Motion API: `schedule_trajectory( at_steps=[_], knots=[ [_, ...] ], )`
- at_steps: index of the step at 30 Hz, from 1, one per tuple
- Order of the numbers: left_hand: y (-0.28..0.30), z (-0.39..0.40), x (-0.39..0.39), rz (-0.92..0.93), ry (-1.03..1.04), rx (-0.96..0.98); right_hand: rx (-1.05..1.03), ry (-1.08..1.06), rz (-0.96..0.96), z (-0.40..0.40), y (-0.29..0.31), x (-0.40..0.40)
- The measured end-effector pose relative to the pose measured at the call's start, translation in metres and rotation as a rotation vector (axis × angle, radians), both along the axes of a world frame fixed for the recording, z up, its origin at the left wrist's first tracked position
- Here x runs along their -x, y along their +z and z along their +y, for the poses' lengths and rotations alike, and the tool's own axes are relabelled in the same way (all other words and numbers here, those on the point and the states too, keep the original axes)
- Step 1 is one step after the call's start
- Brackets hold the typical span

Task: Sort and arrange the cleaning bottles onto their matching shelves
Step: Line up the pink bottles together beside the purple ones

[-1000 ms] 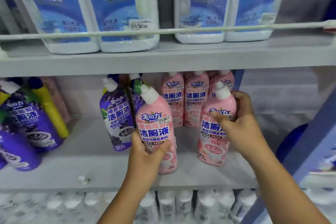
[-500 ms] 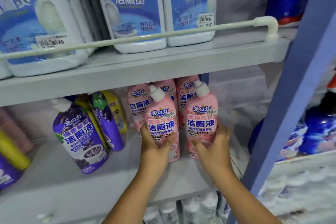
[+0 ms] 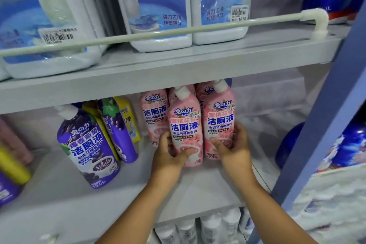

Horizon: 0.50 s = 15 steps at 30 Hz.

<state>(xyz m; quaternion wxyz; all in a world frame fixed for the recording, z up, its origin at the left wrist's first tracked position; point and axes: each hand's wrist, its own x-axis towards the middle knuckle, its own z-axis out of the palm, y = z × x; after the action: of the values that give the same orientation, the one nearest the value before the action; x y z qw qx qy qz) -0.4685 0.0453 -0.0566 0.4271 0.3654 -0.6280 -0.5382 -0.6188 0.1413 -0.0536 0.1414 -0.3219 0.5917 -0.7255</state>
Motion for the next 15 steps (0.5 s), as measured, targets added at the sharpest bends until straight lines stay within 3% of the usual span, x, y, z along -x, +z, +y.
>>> schedule_trajectory(
  at_steps=[9,15],
  knots=[
    [-0.004,-0.010,0.013,-0.027,0.053,0.056,-0.063,-0.071,0.150,-0.012,-0.003,0.008],
    [-0.002,-0.015,0.019,-0.058,0.096,0.081,-0.071,-0.054,0.117,-0.020,-0.001,0.014]
  ],
)
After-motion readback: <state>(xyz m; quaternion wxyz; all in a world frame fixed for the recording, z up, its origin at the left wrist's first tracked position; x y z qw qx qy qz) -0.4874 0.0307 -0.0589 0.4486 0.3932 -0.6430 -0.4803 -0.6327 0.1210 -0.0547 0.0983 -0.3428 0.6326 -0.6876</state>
